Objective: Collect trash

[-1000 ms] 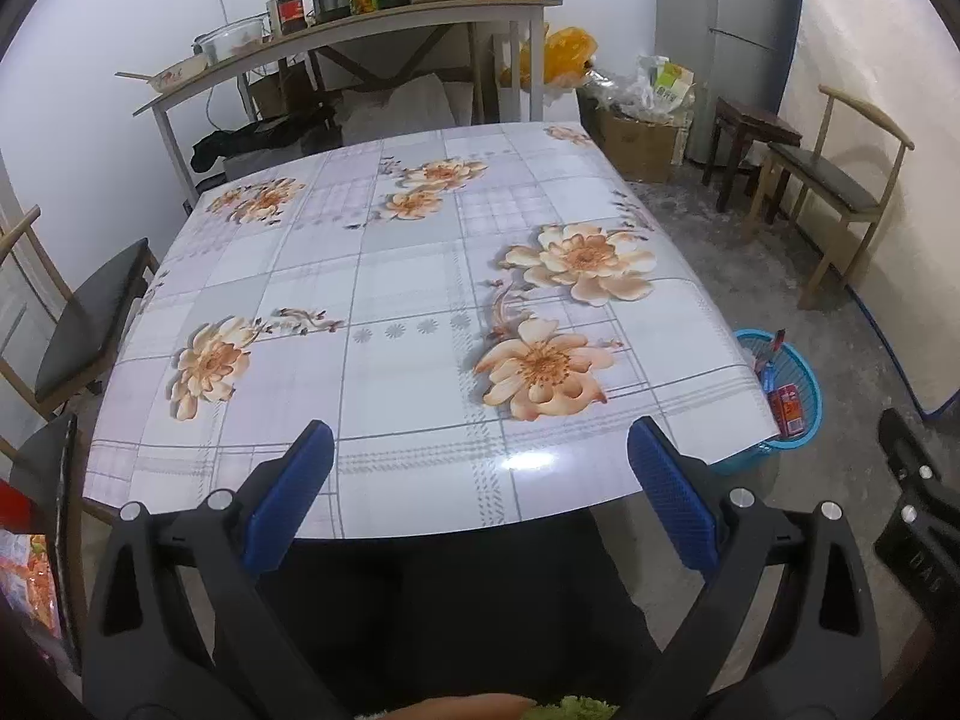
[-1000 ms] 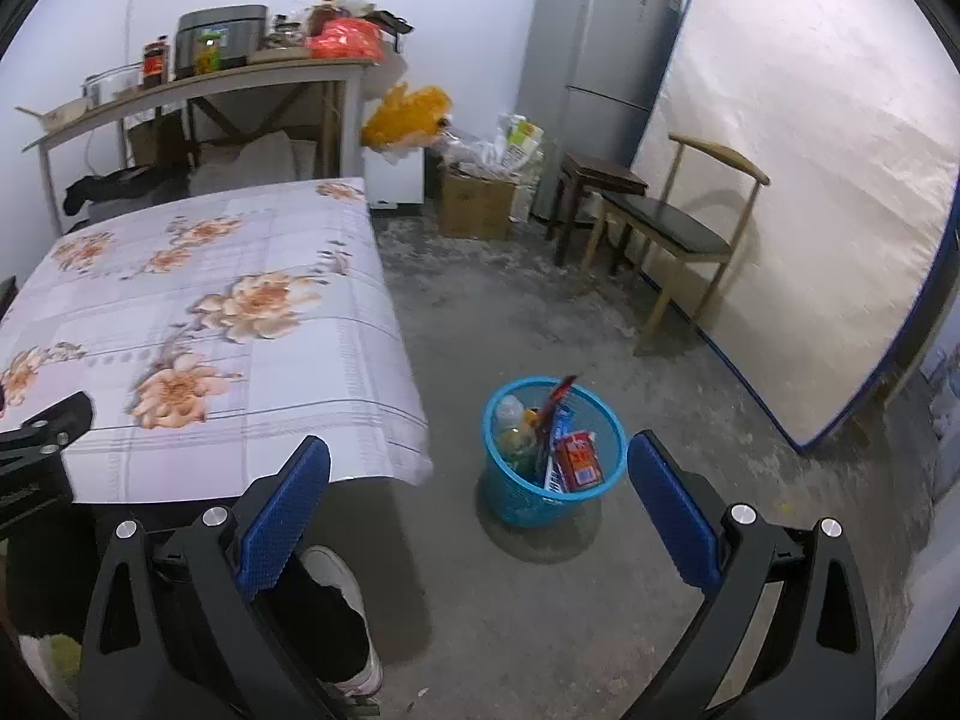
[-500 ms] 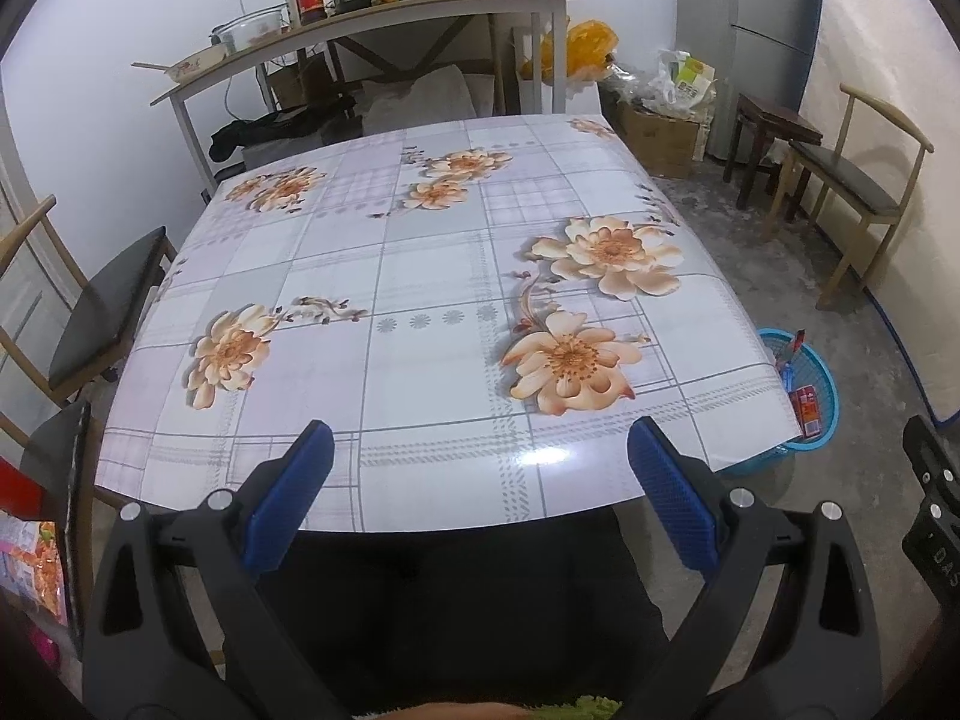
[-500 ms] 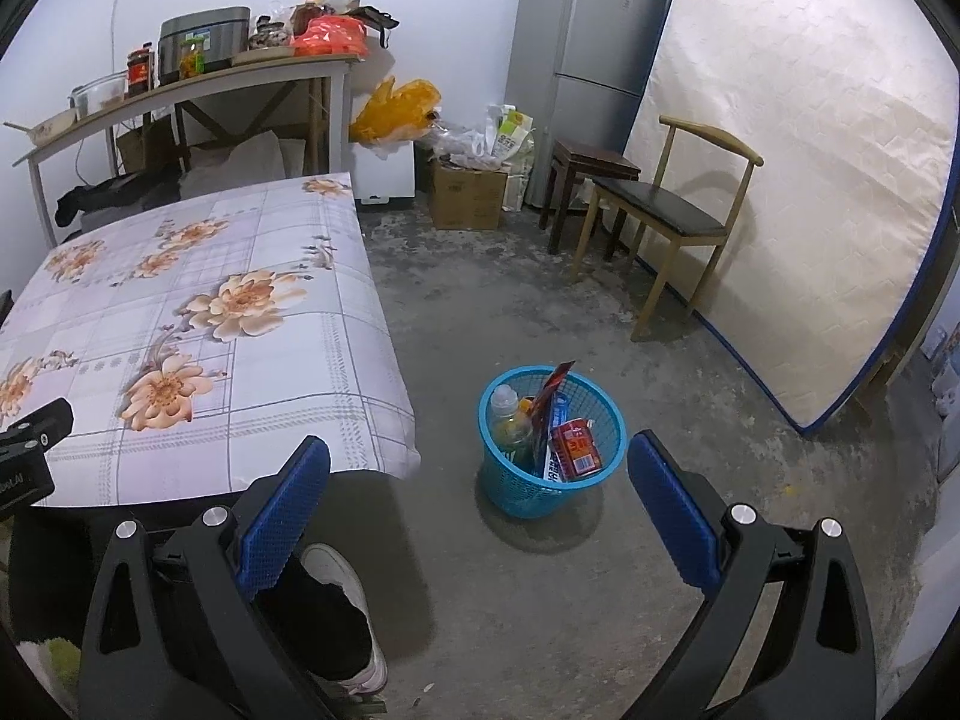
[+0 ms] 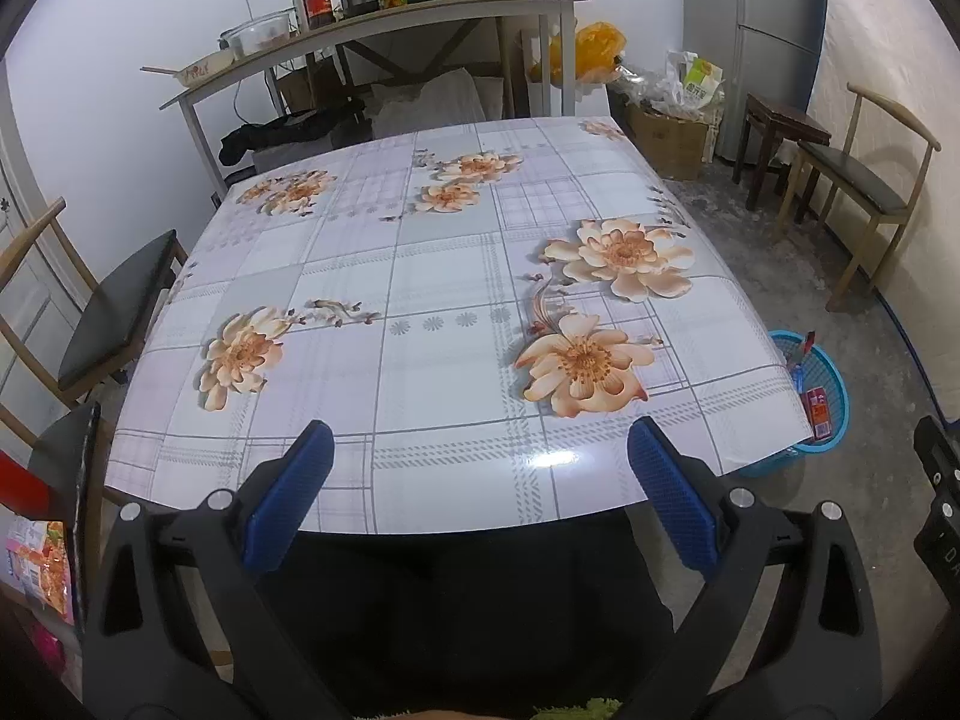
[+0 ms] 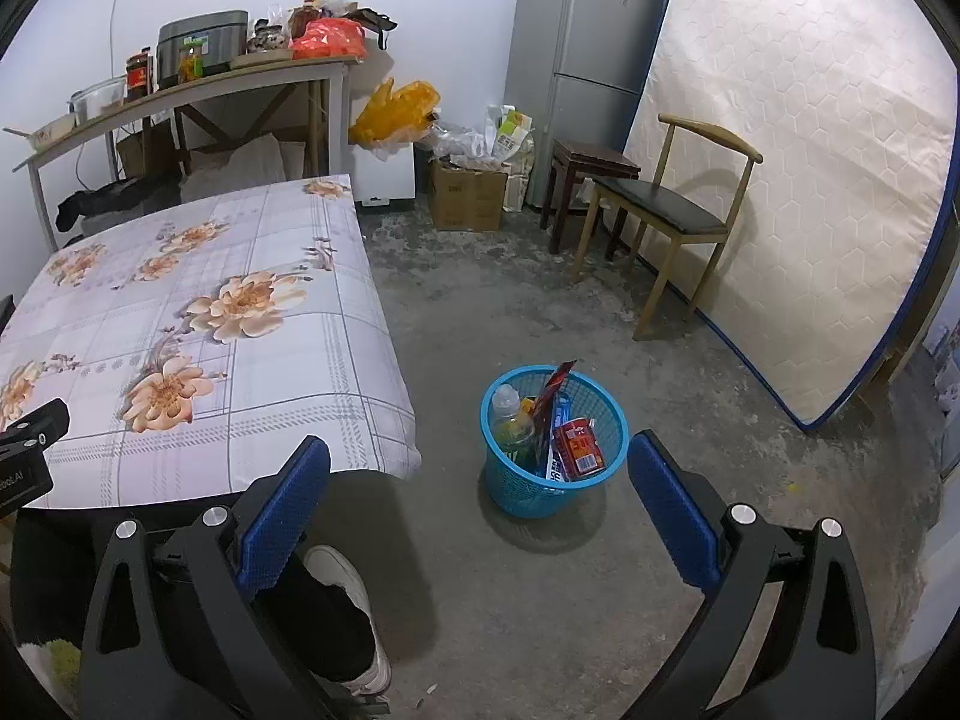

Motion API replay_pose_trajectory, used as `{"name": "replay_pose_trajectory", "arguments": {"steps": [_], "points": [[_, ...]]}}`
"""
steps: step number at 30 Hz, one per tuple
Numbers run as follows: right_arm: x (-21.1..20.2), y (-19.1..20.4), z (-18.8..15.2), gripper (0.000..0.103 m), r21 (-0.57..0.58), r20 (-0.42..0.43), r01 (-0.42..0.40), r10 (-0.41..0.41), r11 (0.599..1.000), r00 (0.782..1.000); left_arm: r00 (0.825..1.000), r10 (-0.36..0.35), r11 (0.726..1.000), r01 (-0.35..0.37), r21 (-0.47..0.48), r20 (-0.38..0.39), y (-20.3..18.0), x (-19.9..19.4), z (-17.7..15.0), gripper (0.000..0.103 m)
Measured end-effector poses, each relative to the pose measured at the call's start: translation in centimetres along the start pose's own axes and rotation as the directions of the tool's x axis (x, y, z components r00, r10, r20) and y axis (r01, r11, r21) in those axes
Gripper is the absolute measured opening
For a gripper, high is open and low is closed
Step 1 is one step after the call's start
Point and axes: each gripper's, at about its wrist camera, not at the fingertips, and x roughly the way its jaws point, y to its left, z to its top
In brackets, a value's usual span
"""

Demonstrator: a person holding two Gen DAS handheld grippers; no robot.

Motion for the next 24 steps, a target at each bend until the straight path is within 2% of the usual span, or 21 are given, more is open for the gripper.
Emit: {"name": "replay_pose_trajectory", "arguments": {"steps": [24], "points": [[-0.21, 0.61, 0.22, 0.097, 0.002, 0.007, -0.012, 0.012, 1.0, 1.0, 1.0, 0.005, 1.0, -0.005, -0.001, 0.004, 0.32, -0.18, 0.17, 0.094]]}}
